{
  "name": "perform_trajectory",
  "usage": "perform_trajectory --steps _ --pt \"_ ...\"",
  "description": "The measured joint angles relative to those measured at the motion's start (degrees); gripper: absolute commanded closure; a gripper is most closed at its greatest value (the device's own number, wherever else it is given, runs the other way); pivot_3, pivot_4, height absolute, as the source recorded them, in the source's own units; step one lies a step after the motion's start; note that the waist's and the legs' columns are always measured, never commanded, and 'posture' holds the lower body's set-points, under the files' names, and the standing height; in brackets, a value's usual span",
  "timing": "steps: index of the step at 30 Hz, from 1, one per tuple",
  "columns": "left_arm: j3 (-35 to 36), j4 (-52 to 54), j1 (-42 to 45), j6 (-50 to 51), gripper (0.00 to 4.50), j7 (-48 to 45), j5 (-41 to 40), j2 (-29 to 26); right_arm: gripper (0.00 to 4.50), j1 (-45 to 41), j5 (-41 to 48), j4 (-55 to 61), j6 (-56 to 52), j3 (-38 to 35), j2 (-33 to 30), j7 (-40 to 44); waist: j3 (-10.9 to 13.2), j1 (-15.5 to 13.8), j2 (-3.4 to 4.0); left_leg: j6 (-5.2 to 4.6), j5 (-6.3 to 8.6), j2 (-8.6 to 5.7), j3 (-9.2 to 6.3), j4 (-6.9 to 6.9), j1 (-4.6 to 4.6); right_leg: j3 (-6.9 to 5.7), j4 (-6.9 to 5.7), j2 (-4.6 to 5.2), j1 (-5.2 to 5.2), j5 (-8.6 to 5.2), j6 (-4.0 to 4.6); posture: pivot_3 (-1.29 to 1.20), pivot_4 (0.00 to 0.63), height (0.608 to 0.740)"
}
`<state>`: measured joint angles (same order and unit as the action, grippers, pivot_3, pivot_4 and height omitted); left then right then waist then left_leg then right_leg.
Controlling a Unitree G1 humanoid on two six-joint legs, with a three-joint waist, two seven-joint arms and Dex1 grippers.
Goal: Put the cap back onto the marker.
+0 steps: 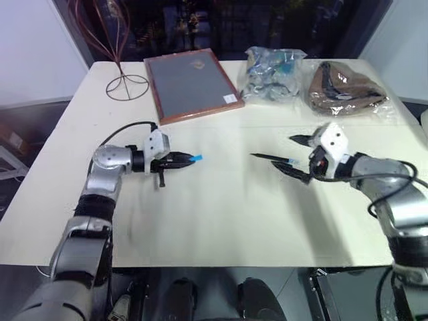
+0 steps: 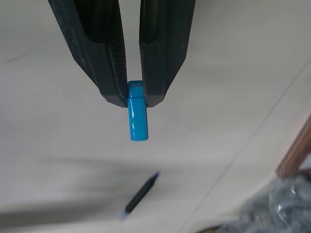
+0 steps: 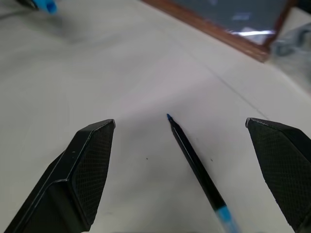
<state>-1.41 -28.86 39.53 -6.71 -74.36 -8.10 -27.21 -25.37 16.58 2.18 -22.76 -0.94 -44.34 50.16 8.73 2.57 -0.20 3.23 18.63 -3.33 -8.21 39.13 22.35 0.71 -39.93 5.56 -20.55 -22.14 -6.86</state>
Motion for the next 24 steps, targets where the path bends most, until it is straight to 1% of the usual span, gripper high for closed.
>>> perform_trajectory --steps 3,7,9,13,17,24 --pt "0.1 7.8 -3.8 3.5 4.47 2.3 -1.3 -0.8 0.0 -5.0 -2.1 -8.7 4.2 3.1 0.7 4.0 0.0 0.1 0.0 0.0 0.0 0.02 0.03 0.0 0.0 0.0 0.08 0.0 0.0 0.0 0.0 0.0 0.15 0.74" --pt "0.5 16.9 -10.0 7.4 4.47 6.1 -2.6 -2.0 0.0 -13.5 -5.6 -24.7 10.3 5.9 2.5 8.4 0.0 0.4 0.01 0.0 0.0 0.07 0.04 -0.03 -0.01 0.0 0.2 -0.01 0.0 0.0 0.0 0.0 0.15 0.74" --pt "0.5 20.2 -12.2 9.0 4.47 7.8 -3.0 -2.4 0.0 -15.7 -7.2 -30.5 13.1 6.7 2.9 10.0 0.0 0.1 0.01 0.0 0.0 0.07 0.03 -0.04 0.0 0.0 0.41 -0.01 0.02 0.0 0.0 0.0 0.15 0.74" --pt "1.2 26.8 -15.8 11.6 4.47 11.1 -4.1 -4.4 0.0 -19.2 -10.3 -41.3 19.5 8.0 5.1 11.7 0.0 0.2 0.02 0.0 0.0 0.07 0.06 -0.04 0.01 0.0 0.44 0.0 0.05 0.0 0.0 0.0 0.15 0.74" --pt "1.9 32.0 -19.2 14.0 4.47 13.4 -5.2 -5.8 0.0 -21.3 -13.4 -49.9 24.1 9.1 5.6 12.3 0.0 0.1 0.04 0.01 0.0 0.06 0.06 -0.05 0.01 0.0 0.5 0.0 0.04 0.0 0.0 0.0 0.15 0.74" --pt "2.4 35.0 -19.4 16.3 4.47 16.1 -6.4 -6.5 0.0 -24.8 -16.3 -57.8 29.6 9.1 6.9 13.4 0.0 0.2 0.05 0.01 0.0 0.07 0.08 -0.05 0.0 0.0 0.56 -0.01 0.05 0.0 0.0 0.0 0.15 0.74"
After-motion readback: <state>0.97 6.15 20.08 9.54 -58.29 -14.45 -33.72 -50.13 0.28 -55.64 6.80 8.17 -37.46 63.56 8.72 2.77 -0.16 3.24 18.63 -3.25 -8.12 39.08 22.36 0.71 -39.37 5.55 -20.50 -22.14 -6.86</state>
